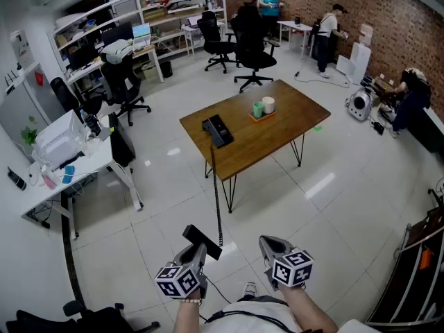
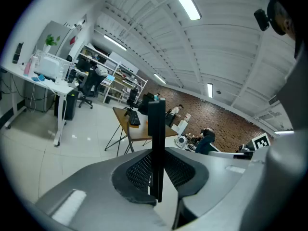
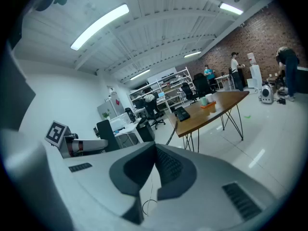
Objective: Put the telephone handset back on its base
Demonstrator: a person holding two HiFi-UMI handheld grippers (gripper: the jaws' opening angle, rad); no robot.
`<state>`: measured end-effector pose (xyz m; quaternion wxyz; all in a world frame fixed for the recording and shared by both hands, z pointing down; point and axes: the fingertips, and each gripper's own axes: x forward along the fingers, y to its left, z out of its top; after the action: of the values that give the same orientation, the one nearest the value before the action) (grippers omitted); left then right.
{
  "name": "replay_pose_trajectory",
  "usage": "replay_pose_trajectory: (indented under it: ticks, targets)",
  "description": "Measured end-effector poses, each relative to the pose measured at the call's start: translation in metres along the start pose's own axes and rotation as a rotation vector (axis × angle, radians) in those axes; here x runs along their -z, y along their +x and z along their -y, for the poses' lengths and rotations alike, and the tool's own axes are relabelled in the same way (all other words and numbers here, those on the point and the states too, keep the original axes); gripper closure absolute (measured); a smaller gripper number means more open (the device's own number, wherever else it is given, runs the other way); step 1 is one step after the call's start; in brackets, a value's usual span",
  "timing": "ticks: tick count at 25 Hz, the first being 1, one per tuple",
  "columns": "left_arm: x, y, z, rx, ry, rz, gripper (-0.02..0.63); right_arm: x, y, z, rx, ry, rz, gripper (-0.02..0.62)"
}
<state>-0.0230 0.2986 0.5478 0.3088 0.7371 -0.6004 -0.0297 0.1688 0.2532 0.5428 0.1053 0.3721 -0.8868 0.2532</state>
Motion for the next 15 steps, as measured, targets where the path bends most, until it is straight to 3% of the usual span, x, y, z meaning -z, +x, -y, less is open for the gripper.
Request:
replay_pose_trajectory:
  ticks: [15]
  targets:
    - [-0.005,0.053,0.002,-0.049,-0.012,-0.008,0.535,-0.021,0.03,0.048,-0.039,0.002,-0.035,0.584]
